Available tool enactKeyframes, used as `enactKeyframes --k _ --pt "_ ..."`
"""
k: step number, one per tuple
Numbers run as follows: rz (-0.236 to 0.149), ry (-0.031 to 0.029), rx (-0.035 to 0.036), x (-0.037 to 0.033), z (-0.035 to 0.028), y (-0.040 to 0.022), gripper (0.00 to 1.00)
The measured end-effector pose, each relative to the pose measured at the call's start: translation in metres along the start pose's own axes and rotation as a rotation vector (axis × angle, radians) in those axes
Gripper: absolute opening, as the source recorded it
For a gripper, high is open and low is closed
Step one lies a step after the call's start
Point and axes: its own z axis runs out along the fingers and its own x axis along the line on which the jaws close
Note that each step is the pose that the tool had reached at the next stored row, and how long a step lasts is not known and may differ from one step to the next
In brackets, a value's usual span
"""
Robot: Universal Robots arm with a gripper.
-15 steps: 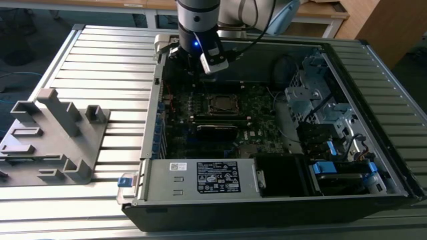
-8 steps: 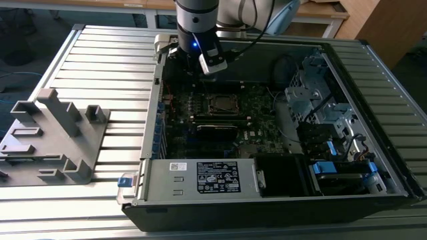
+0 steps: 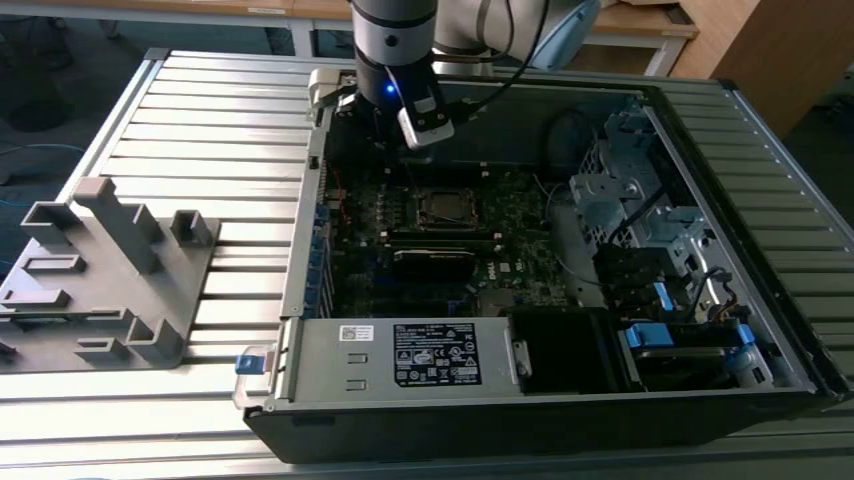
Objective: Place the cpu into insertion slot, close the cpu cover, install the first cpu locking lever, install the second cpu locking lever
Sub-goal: 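Install the first cpu locking lever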
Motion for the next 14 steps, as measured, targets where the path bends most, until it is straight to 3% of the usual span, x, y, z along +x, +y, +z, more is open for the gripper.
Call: enactKeyframes --k 6,14 --pt "0.000 0.0001 -0.0003 -0.0111 0.0006 0.0018 0.10" --pt "0.000 0.0002 0.0012 -0.0413 0.0006 0.0045 0.10"
